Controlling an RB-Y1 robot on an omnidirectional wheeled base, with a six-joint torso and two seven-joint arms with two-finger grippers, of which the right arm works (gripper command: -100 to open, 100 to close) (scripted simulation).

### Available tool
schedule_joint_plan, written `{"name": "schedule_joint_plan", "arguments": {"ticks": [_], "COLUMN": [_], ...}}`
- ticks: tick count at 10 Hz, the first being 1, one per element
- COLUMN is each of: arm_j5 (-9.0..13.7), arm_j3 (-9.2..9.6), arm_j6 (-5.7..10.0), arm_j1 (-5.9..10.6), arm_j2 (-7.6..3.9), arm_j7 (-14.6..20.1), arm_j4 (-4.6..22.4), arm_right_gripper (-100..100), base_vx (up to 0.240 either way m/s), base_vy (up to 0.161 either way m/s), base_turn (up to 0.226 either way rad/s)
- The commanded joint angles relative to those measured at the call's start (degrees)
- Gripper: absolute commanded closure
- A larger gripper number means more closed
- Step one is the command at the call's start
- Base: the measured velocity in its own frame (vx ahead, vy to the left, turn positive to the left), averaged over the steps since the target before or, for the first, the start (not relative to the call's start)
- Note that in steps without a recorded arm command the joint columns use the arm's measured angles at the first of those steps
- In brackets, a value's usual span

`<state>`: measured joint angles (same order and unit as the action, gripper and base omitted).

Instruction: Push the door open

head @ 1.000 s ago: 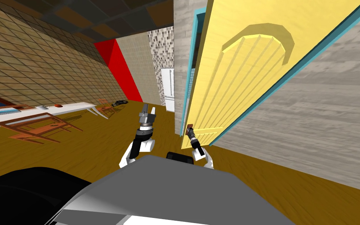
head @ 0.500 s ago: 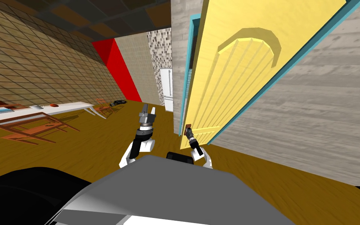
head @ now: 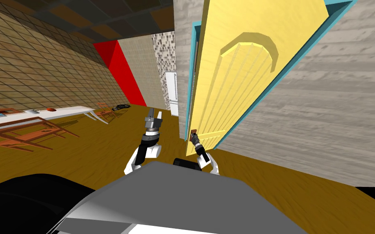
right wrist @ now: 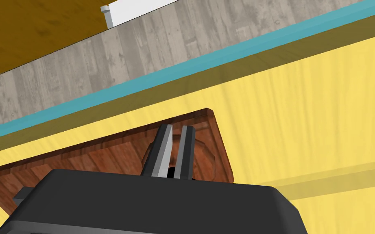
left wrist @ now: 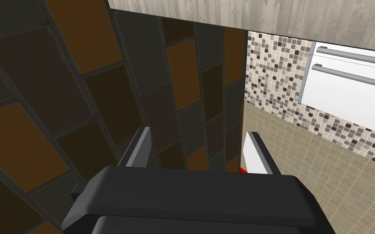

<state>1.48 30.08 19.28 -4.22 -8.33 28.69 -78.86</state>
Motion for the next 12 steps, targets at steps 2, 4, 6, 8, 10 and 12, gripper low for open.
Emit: {"name": "schedule_joint_plan", "arguments": {"ticks": [2,4,6,8,10,12], "arm_j5": [-0.2,0.8,2.6,5.0,7.8,9.2], "arm_j3": [-0.37,1.98,2.75,3.75,4.89,5.49], "arm_j6": [-0.84,-0.3,-0.24,-0.17,-0.08,-0.04], "arm_j1": [-0.45,-0.52,-1.79,-3.44,-5.33,-6.33], "arm_j2": [-1.05,0.41,0.87,1.48,2.21,2.6], "arm_j7": [3.5,5.7,8.3,11.6,14.9,17.5], "arm_j4": [0.9,-0.6,-1.4,-2.4,-3.6,-4.2], "arm_right_gripper": [100,-100,-100,-100,-100,-100], "base_vx": [-0.034,-0.029,-0.042,-0.021,-0.073,-0.059], "base_vy": [-0.061,-0.052,-0.044,-0.084,-0.068,-0.045], "base_turn": [-0.035,-0.011,-0.038,-0.011,-0.016,-0.006]}}
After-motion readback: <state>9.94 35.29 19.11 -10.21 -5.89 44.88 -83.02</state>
